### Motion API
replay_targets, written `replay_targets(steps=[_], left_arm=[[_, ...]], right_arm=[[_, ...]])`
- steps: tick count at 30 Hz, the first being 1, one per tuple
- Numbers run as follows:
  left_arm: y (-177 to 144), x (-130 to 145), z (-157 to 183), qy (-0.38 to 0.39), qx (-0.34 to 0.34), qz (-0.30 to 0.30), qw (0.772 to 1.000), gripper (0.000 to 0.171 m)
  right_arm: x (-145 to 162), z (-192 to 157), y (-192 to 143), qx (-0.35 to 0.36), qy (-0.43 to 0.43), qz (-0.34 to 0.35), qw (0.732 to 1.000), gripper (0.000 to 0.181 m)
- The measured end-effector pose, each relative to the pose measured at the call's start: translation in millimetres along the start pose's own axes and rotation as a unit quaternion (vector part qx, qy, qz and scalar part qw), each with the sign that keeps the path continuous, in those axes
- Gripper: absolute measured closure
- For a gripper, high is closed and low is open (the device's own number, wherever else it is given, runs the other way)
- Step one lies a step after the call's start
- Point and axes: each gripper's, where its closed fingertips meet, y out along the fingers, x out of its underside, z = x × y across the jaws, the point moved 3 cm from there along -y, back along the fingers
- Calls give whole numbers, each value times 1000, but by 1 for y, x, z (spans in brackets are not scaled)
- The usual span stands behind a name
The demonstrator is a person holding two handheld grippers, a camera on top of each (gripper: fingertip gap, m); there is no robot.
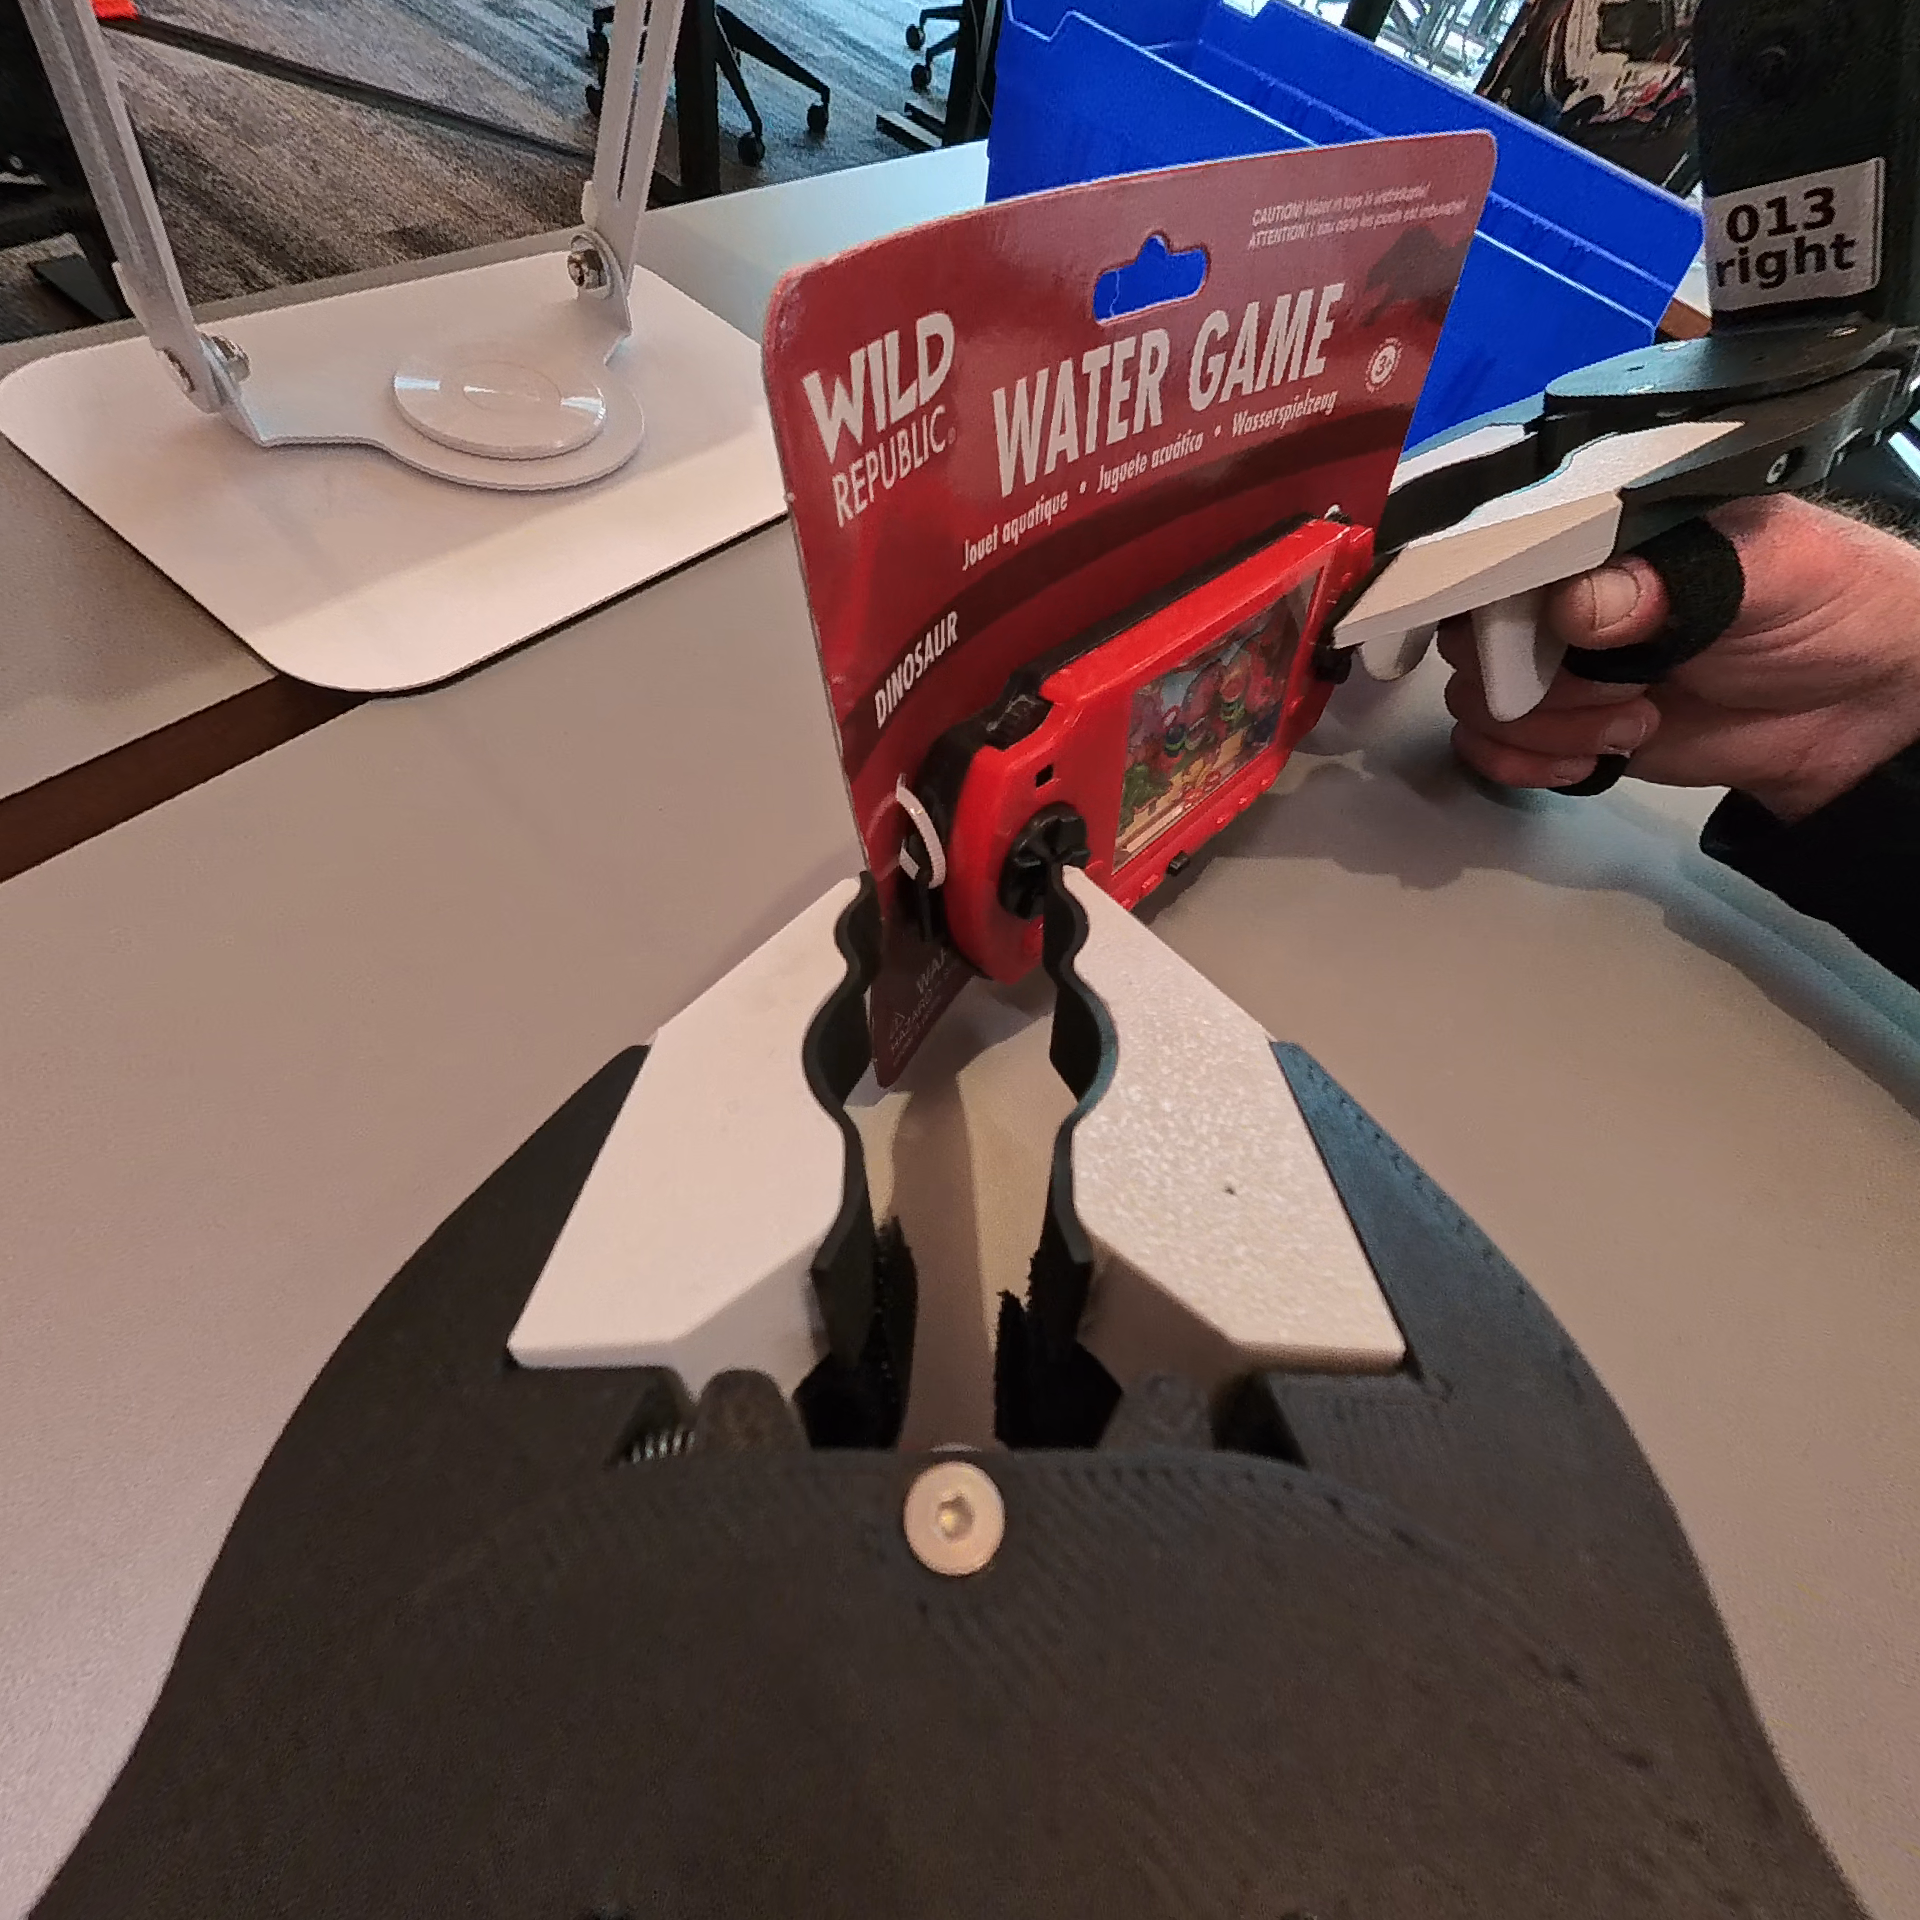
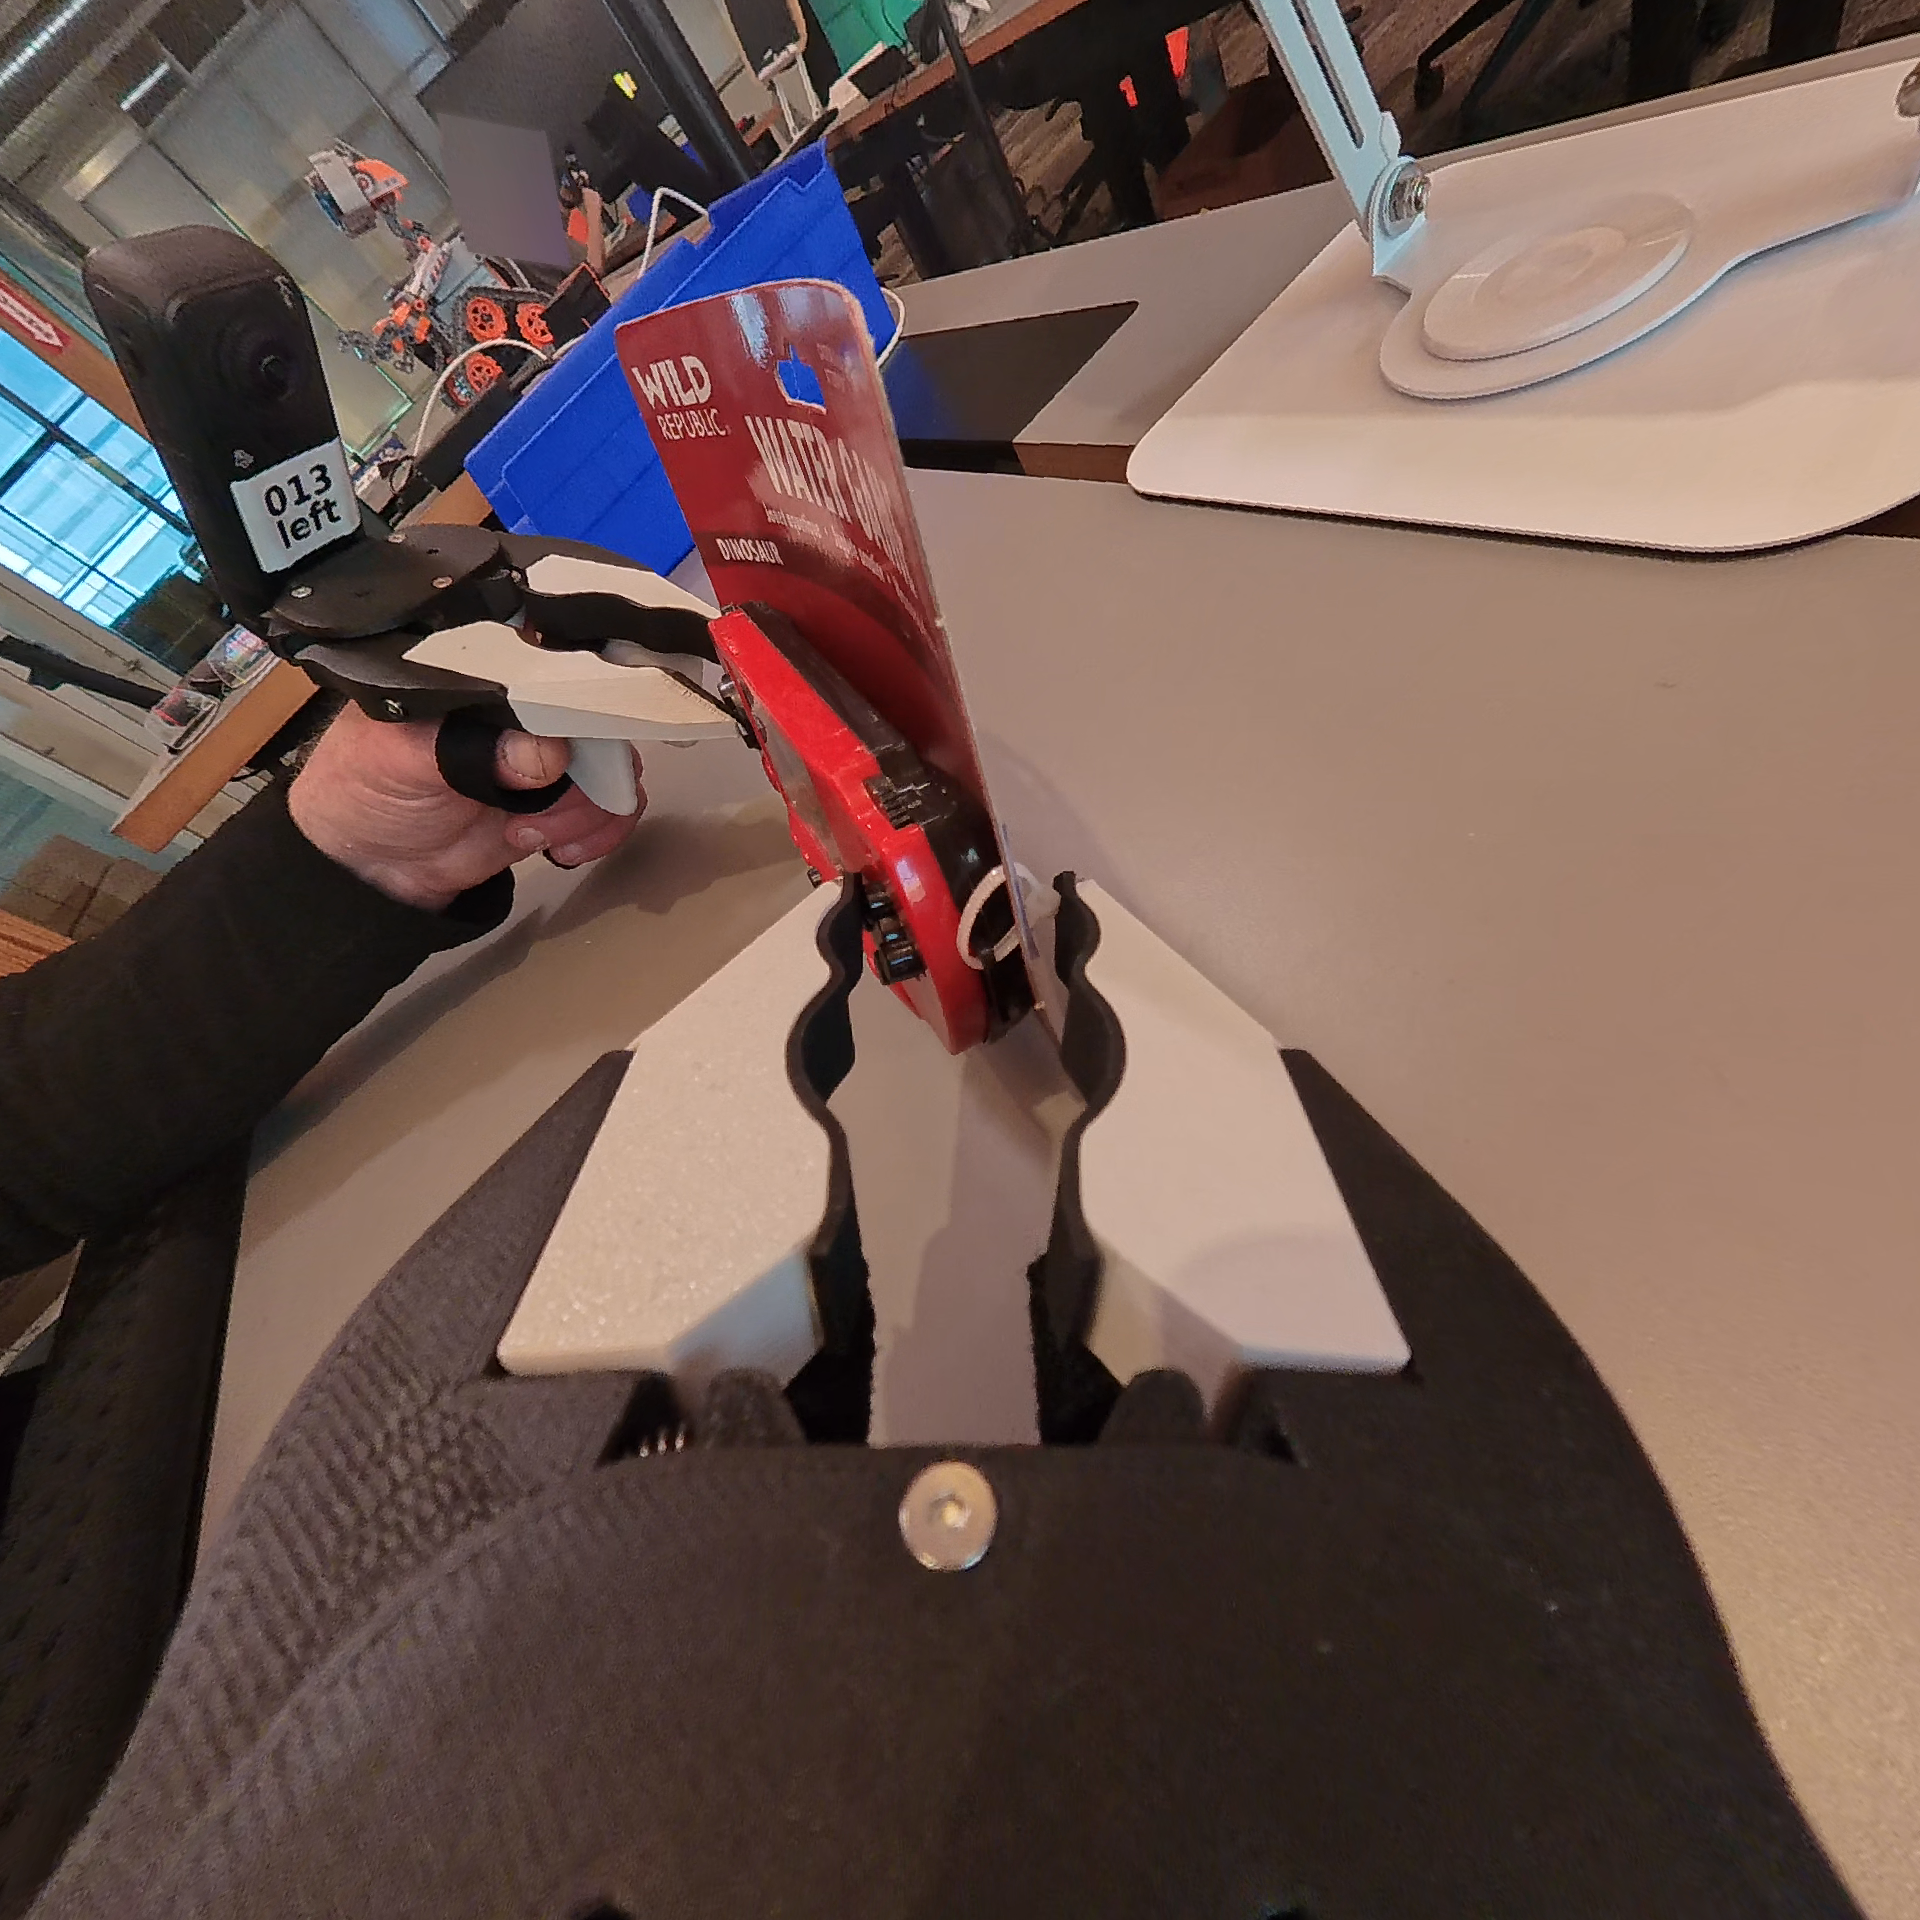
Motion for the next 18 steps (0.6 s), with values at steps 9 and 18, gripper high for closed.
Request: replay_targets(steps=[9,18], left_arm=[[0,1,0,-2,2,0,1000,139],[-1,0,0,-1,3,-1,1000,138]], right_arm=[[1,1,0,3,-3,-3,1000,146],[2,0,0,-3,-3,-9,1000,147]])
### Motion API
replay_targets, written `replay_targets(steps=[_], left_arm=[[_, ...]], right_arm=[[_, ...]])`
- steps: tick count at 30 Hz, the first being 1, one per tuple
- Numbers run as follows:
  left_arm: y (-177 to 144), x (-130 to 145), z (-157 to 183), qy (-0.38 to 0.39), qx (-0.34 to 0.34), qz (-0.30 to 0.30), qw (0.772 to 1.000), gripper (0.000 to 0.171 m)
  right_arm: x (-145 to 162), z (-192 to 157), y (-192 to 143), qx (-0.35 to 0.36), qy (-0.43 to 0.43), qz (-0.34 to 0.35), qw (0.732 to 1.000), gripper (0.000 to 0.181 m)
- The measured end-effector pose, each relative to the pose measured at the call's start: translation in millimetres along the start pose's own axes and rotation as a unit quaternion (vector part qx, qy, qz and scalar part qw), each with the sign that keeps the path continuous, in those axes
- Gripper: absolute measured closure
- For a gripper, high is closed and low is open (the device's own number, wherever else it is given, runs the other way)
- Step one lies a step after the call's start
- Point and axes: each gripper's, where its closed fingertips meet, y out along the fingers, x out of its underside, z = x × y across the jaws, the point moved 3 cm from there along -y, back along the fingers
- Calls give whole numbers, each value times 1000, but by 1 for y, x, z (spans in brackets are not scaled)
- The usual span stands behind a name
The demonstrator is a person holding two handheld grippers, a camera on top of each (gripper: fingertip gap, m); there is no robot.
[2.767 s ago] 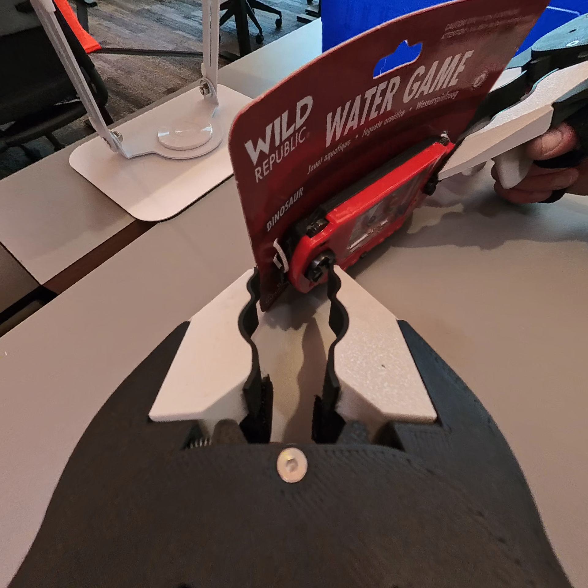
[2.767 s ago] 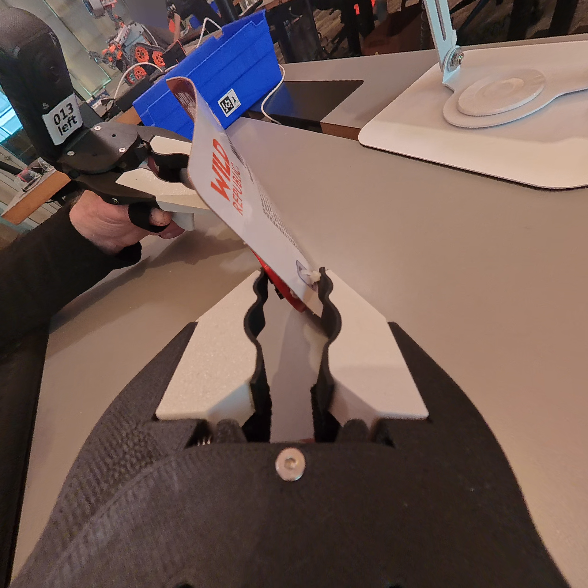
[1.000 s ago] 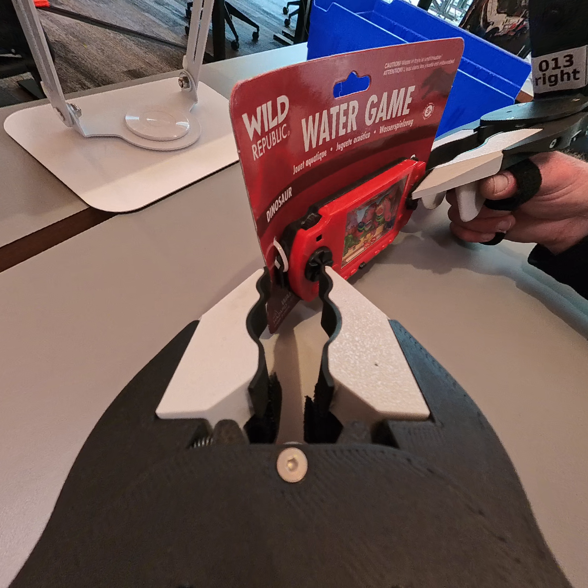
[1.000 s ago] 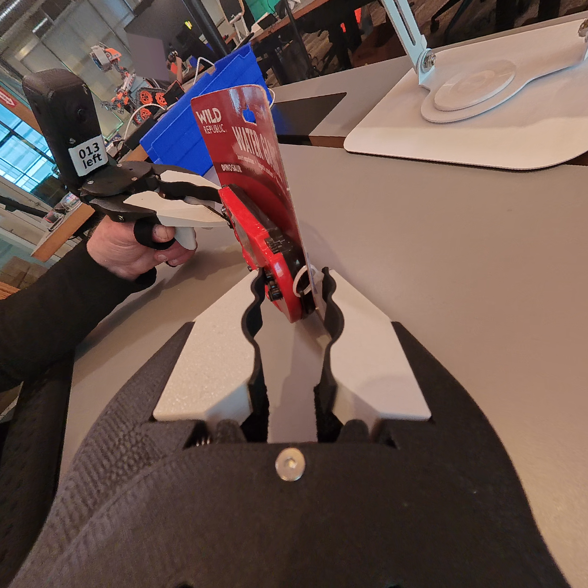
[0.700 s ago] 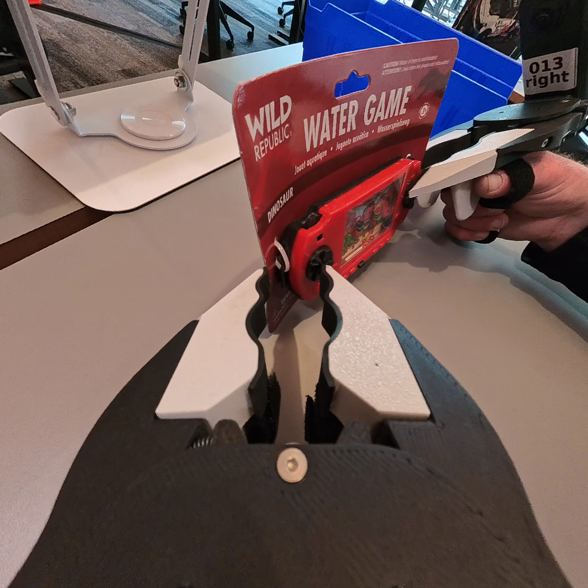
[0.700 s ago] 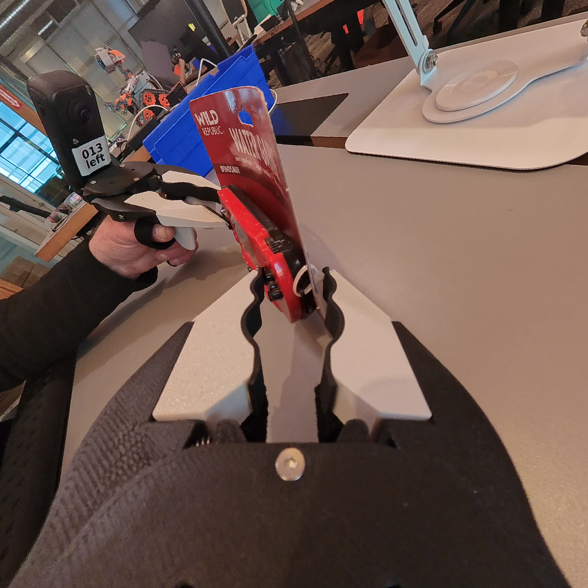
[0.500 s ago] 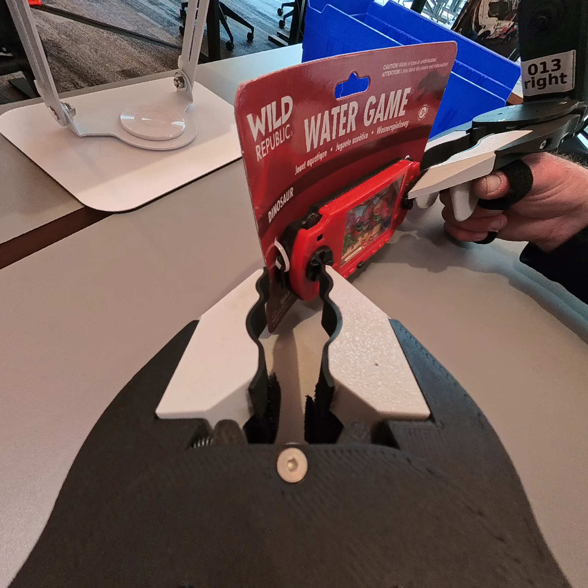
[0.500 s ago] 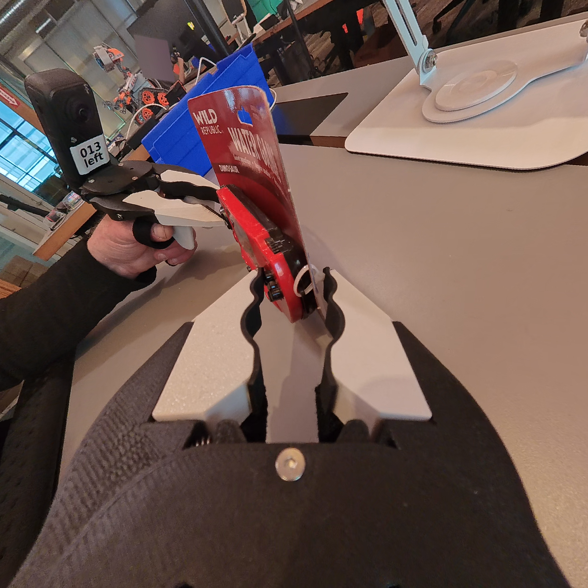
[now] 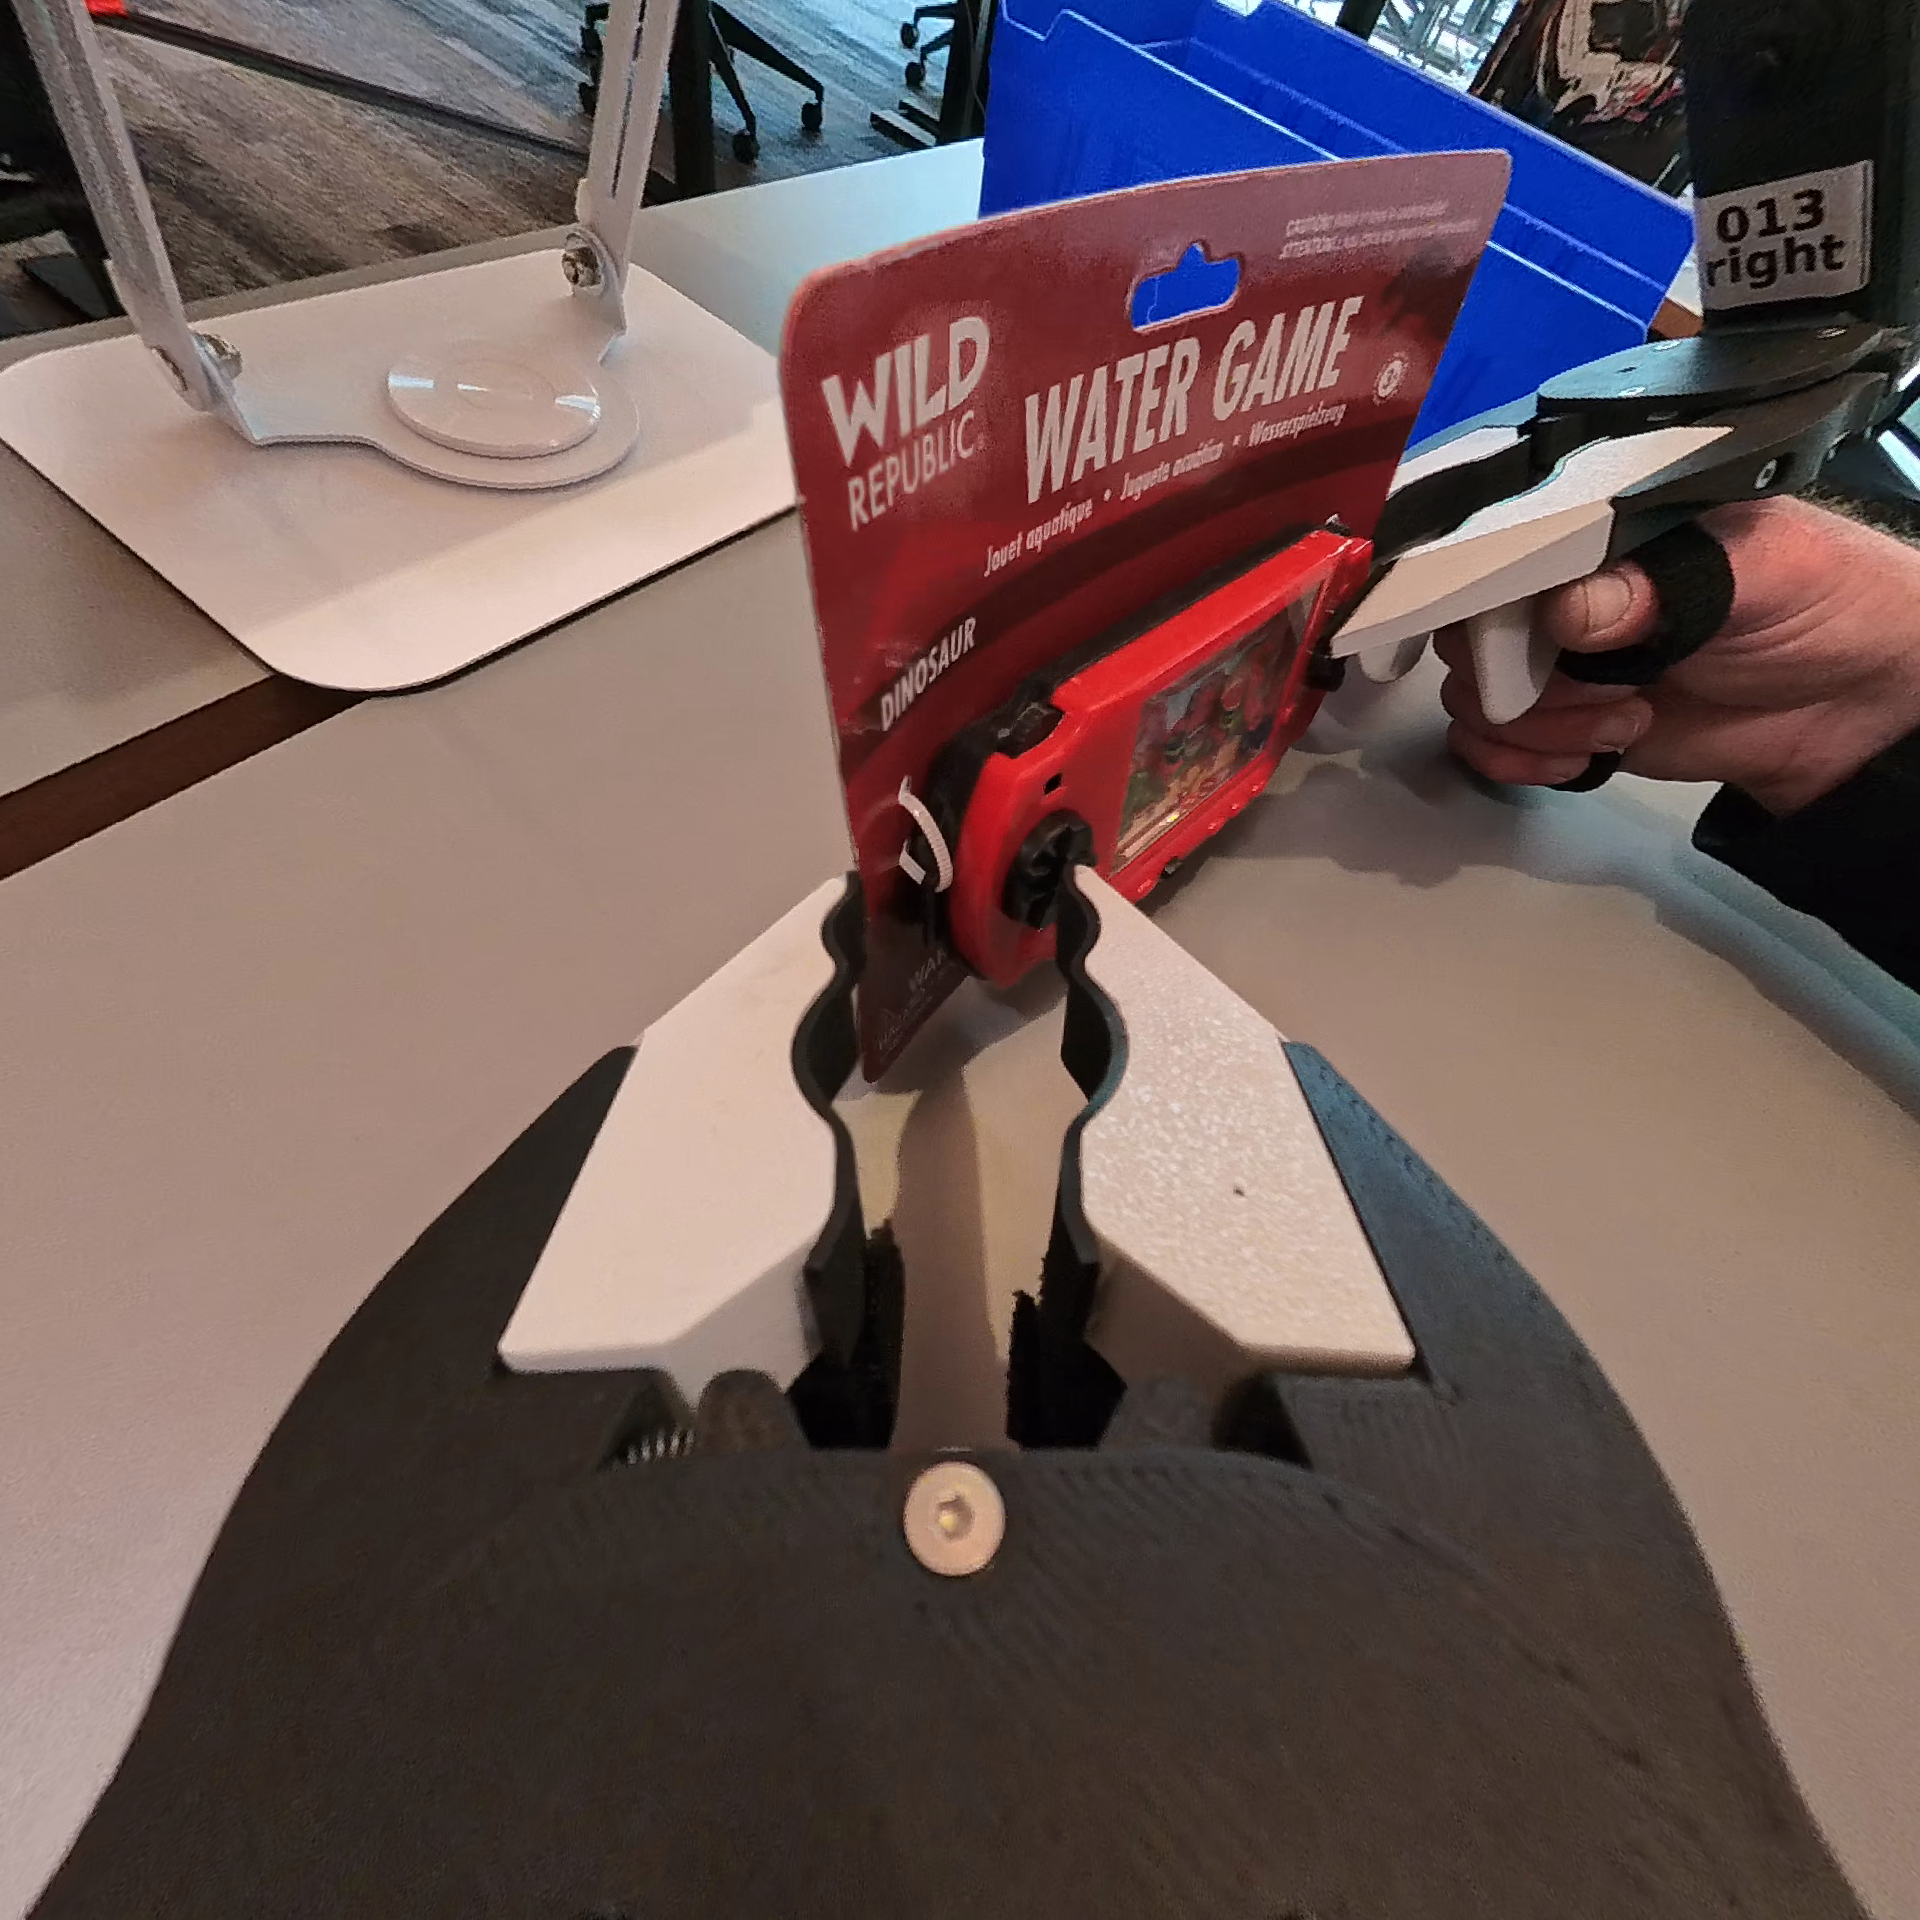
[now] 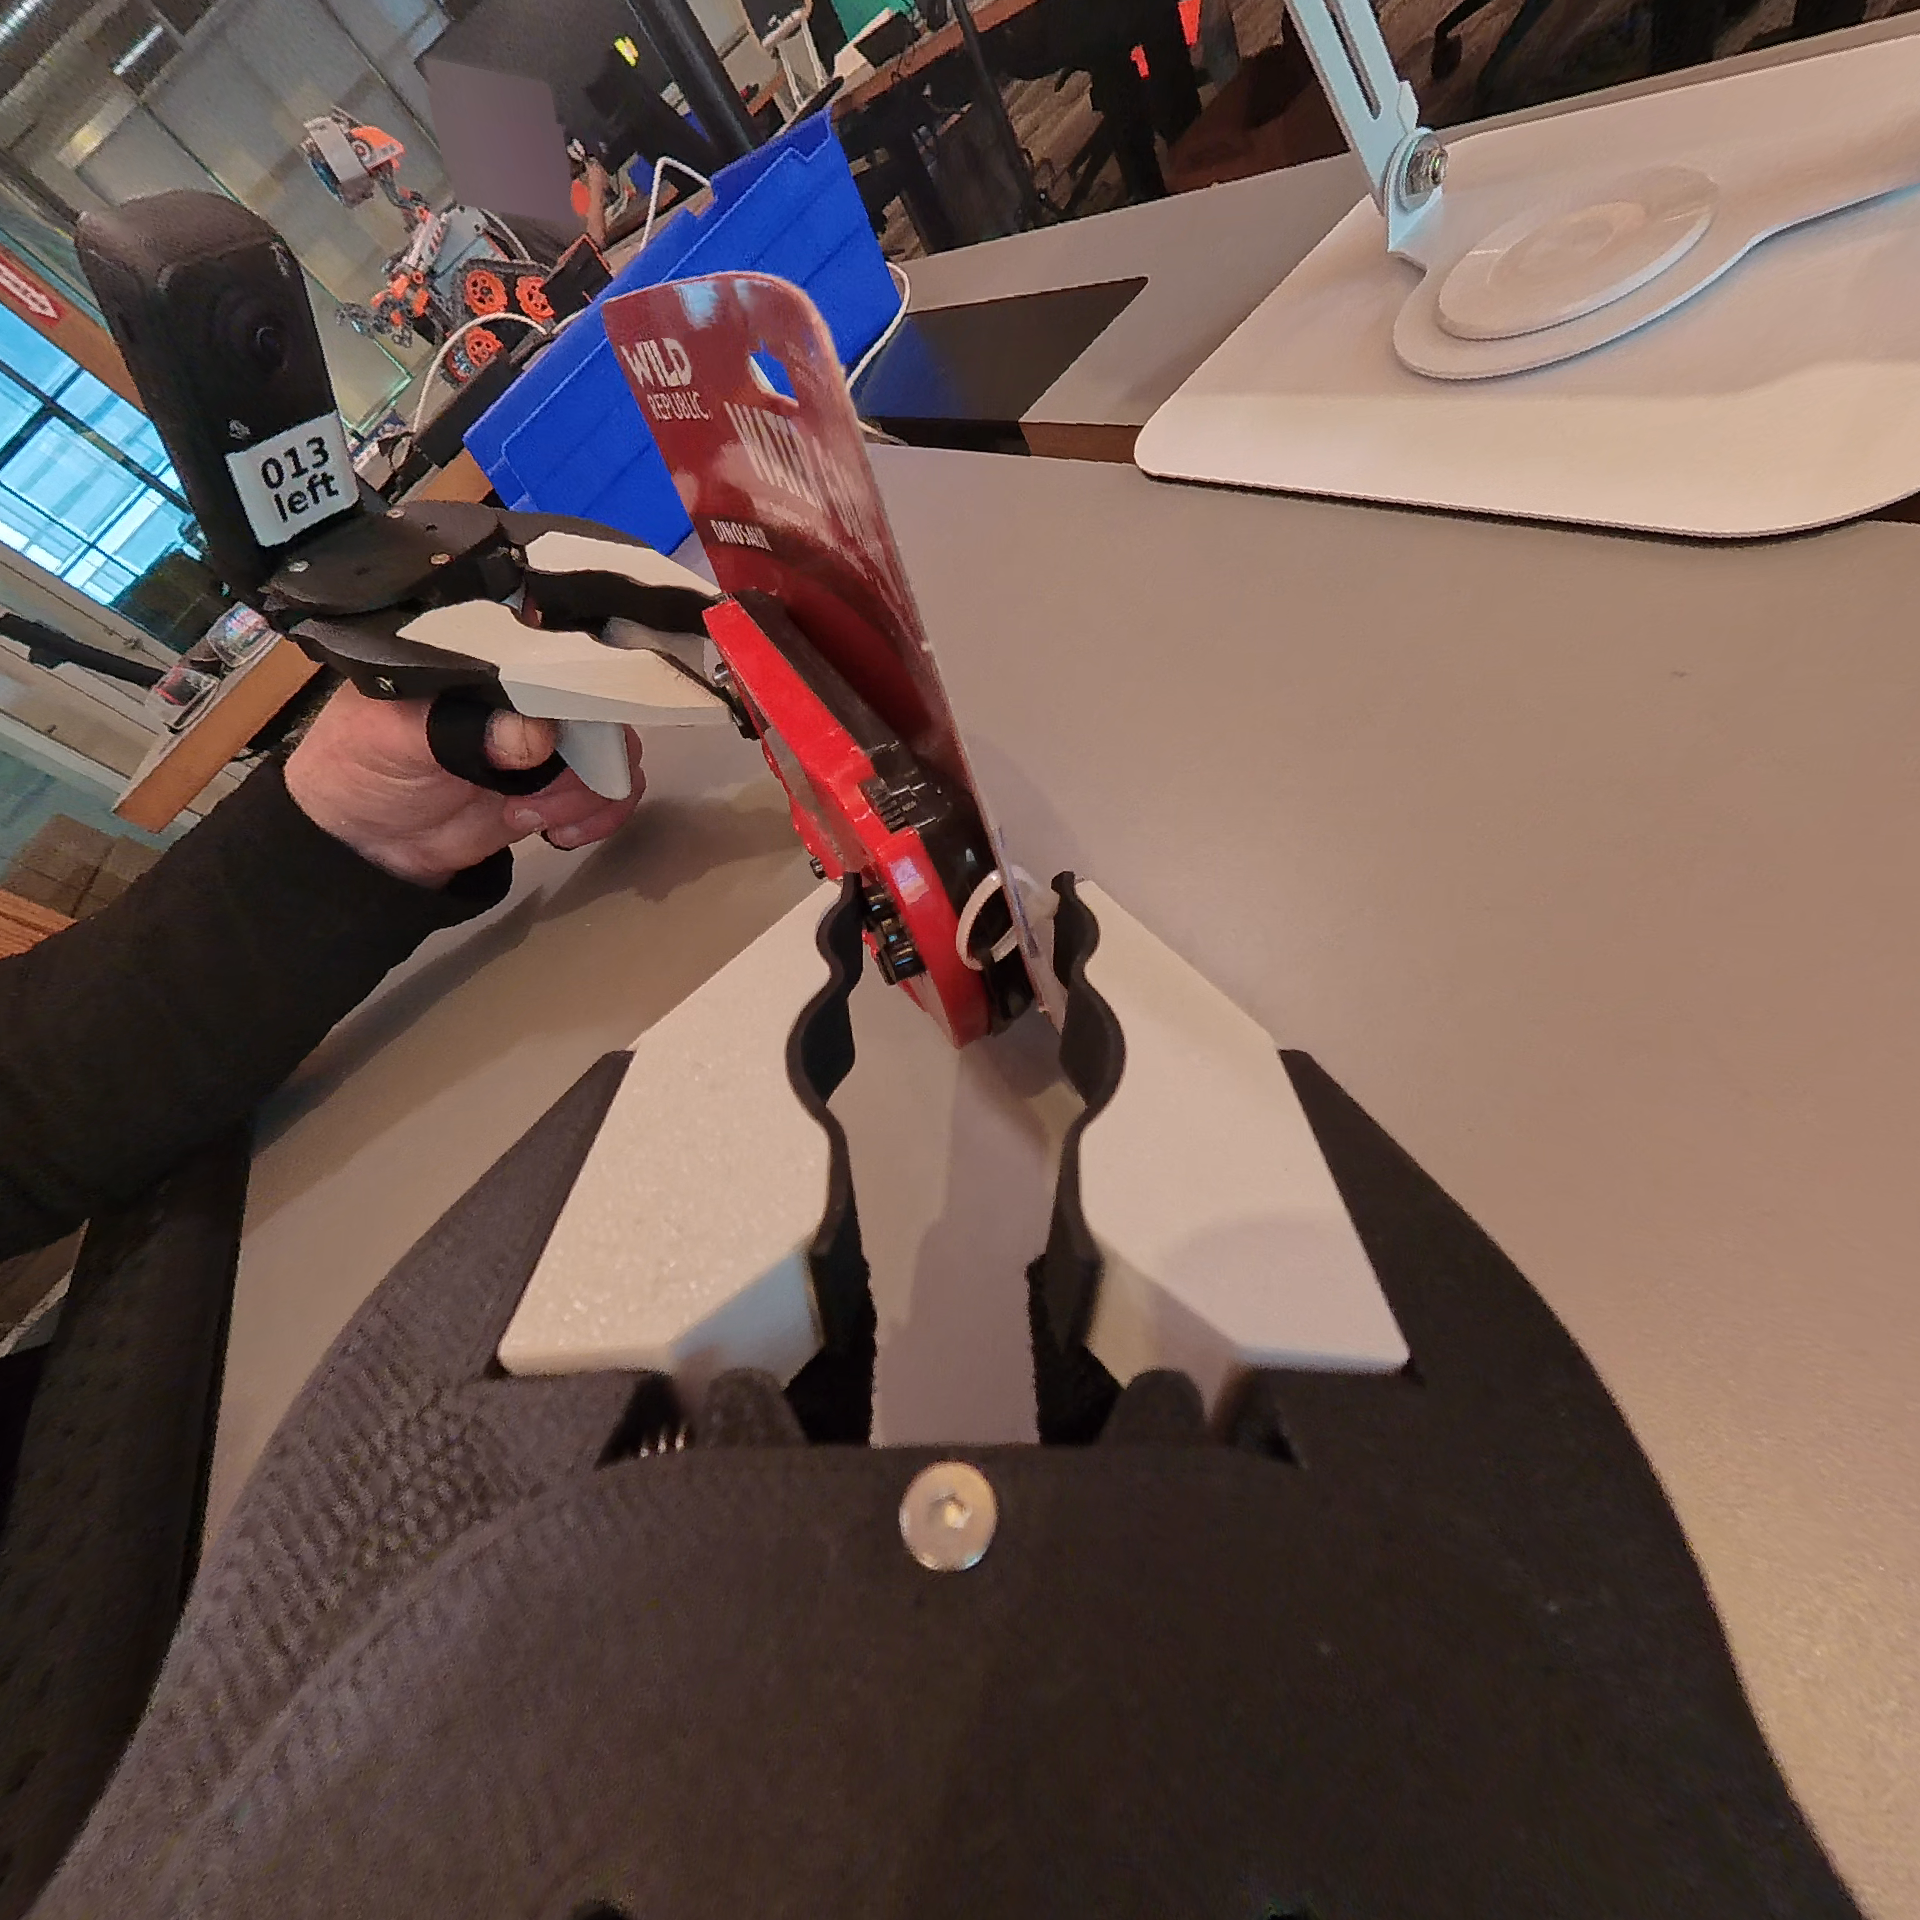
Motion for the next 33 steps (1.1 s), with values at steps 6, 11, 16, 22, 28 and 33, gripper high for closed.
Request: replay_targets(steps=[6,11,16,22,28,33], left_arm=[[1,-2,-1,-17,-1,3,1000,145],[2,-3,-1,-25,-3,6,1000,146],[2,-3,-1,-23,-5,5,1000,146],[1,-3,1,-21,0,2,1000,145],[2,-3,0,-22,-4,2,1000,135],[1,-3,1,-20,-6,-1,1000,133]], right_arm=[[0,0,1,-3,5,2,1000,147],[0,0,1,0,5,1,1000,147],[0,1,0,0,5,1,1000,147],[0,2,-1,3,2,4,1000,146],[1,2,0,1,-1,2,1000,146],[1,1,0,0,-1,0,1000,147]])
